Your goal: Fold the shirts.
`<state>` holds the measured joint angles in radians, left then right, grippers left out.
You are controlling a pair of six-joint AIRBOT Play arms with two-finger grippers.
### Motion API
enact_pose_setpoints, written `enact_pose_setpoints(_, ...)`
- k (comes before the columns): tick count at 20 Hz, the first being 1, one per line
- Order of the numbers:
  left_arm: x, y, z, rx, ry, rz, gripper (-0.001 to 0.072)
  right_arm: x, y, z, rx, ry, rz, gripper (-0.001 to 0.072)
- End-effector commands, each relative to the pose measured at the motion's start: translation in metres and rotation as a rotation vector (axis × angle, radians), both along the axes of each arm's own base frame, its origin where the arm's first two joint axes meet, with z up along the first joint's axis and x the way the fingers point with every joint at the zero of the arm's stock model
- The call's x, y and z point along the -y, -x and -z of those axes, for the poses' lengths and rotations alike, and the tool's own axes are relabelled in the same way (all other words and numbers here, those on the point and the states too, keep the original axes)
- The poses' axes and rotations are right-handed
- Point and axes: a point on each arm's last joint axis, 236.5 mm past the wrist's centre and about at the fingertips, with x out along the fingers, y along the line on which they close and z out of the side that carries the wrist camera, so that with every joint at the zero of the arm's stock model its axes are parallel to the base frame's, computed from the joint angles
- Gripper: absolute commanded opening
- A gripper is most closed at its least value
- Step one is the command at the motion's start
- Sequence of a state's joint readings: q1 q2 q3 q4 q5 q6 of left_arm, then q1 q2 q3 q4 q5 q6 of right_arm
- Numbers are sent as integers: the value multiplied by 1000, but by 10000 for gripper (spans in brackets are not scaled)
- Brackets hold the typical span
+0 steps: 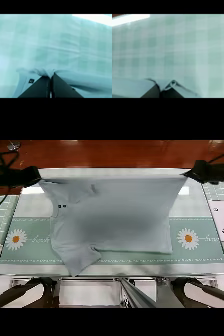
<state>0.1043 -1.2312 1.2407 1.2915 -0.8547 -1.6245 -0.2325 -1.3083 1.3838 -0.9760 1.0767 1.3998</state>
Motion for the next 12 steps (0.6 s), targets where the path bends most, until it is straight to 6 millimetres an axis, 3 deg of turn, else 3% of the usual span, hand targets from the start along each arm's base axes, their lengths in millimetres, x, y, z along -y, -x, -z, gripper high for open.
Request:
enact_pose_setpoints(1,-5,-60,47,-3,127,-166,21,13,-75,69,-65,-93,66,36)
enact_pose_setpoints(3,2,-76,65,-35,188,-183,21,9,-103,89,-99,-163,63,36)
enact_pose_setpoints(5,9,-78,90,-93,184,-159,21,3,-115,109,-136,-220,50,36)
enact_pose_setpoints(8,14,-61,119,-211,176,-125,22,-7,-103,130,-221,-250,15,36)
enact_pose_setpoints(12,8,-36,109,-304,60,66,22,-7,-63,116,-294,-241,-127,36)
